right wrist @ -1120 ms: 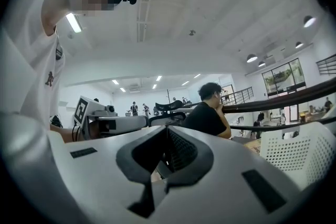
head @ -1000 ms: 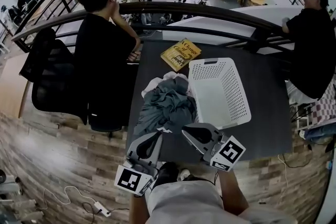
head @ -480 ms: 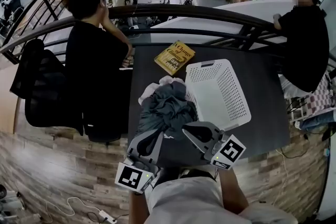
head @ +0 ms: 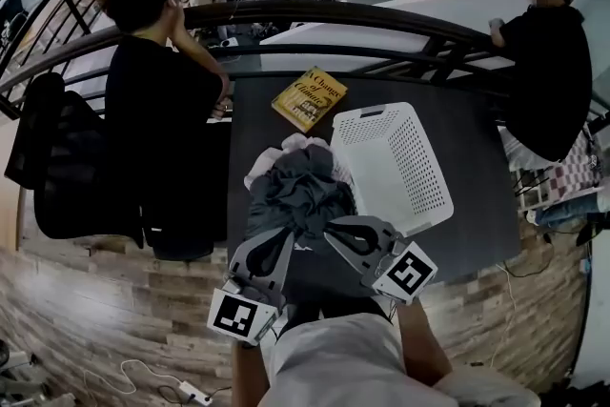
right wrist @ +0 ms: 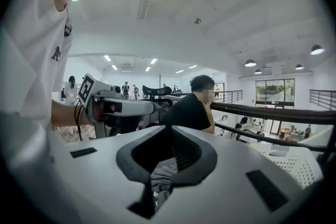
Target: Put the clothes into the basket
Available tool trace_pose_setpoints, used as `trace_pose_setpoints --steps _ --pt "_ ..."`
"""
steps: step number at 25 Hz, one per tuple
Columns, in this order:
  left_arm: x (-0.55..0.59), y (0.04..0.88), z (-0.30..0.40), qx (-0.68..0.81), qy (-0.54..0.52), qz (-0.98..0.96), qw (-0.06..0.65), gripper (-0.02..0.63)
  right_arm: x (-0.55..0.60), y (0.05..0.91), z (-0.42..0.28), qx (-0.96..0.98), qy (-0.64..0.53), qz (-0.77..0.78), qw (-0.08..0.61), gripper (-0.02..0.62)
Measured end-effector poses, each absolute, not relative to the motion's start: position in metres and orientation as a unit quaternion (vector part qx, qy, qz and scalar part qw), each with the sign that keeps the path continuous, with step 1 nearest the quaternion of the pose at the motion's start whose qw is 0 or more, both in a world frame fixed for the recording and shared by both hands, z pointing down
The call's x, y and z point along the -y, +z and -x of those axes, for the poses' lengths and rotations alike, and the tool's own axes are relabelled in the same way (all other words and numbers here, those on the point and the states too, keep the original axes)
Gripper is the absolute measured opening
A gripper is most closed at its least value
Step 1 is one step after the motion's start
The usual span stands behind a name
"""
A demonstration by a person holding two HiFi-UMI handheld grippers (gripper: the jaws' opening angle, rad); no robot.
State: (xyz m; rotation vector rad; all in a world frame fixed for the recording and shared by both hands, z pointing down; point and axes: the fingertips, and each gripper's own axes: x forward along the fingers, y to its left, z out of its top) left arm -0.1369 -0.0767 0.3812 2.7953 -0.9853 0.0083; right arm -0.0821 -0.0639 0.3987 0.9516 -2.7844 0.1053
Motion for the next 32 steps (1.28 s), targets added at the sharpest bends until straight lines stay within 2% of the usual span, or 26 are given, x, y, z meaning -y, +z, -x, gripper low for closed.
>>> trace_pose_setpoints --steps 5,11,21,32 --pt "0.087 0.394 0.137 0.344 0.005 -0.935 0.089 0.002 0.074 0.419 0.082 0.939 0.033 -0.313 0.139 0.025" --pt "0.092 0.414 0.134 0.349 0.036 -0.931 0.099 0.002 0.084 0.450 0.079 0.936 0.033 -0.299 0.182 0.087" --pt "0.098 0.443 0.122 0.341 0.051 -0.931 0.119 0.002 0.089 0.509 0.073 0.894 0.011 -0.288 0.342 0.172" --pt "0.098 0.455 0.121 0.340 0.061 -0.929 0.135 0.002 0.080 0.564 0.077 0.857 0.017 -0.265 0.441 0.245"
